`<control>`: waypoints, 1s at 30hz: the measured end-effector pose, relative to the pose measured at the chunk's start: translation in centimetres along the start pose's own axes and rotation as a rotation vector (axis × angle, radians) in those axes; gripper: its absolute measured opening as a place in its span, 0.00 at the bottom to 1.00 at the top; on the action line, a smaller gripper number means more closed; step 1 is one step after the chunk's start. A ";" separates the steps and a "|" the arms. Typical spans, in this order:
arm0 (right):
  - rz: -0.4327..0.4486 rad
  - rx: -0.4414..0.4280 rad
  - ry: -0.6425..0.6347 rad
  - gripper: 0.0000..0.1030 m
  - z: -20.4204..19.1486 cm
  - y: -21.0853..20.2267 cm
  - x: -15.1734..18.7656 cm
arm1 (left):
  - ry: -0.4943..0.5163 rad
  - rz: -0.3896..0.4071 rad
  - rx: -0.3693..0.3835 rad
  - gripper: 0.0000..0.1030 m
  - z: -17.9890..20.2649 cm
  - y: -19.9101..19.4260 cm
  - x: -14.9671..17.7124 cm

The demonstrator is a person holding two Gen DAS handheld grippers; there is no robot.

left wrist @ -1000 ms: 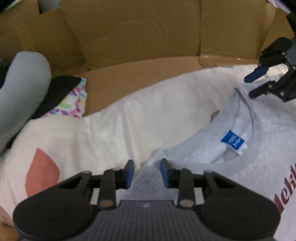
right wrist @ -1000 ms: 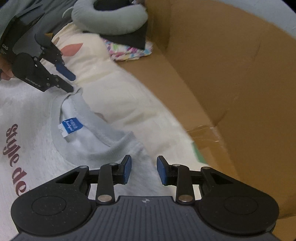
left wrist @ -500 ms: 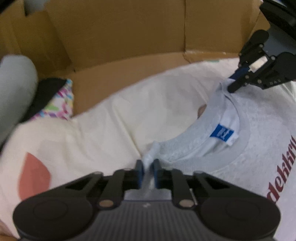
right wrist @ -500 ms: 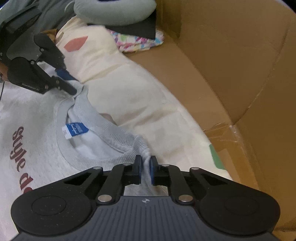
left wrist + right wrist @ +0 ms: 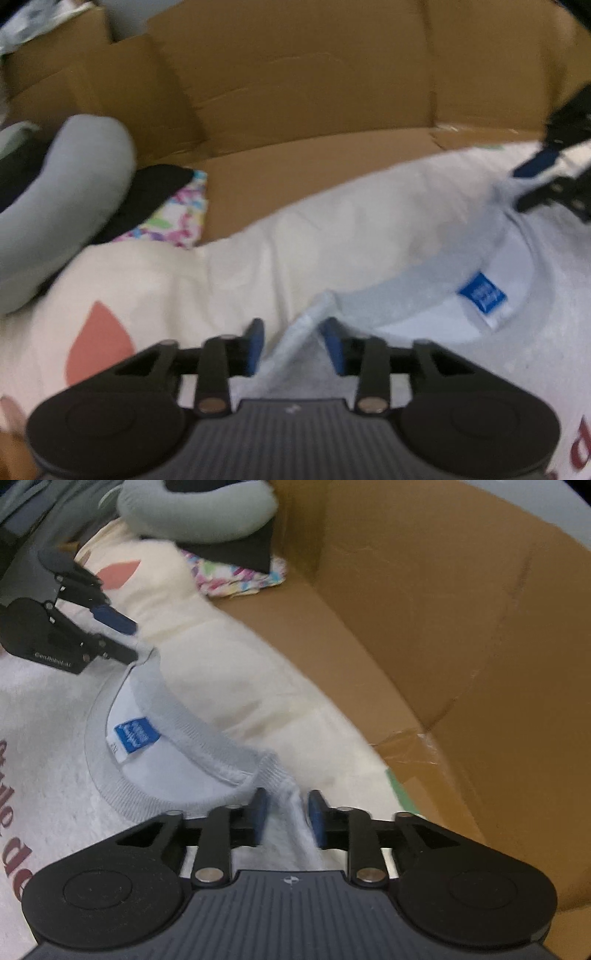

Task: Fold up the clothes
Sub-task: 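Grasp the collar rib with the left gripper while the right gripper pinches the neckline, then open both grippers and release the sweatshirt neckline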

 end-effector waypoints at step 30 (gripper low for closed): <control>-0.036 0.153 0.238 0.48 2.9 -18.2 13.2 | -0.330 -0.035 -0.098 0.39 -5.1 -18.8 16.2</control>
Point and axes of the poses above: each gripper's, at about its wrist camera, not at the fingertips, and y roughly the way its jaws point, z to its right, x to its underside, the point moved 8 cm from there along y, roughly the way its jaws point
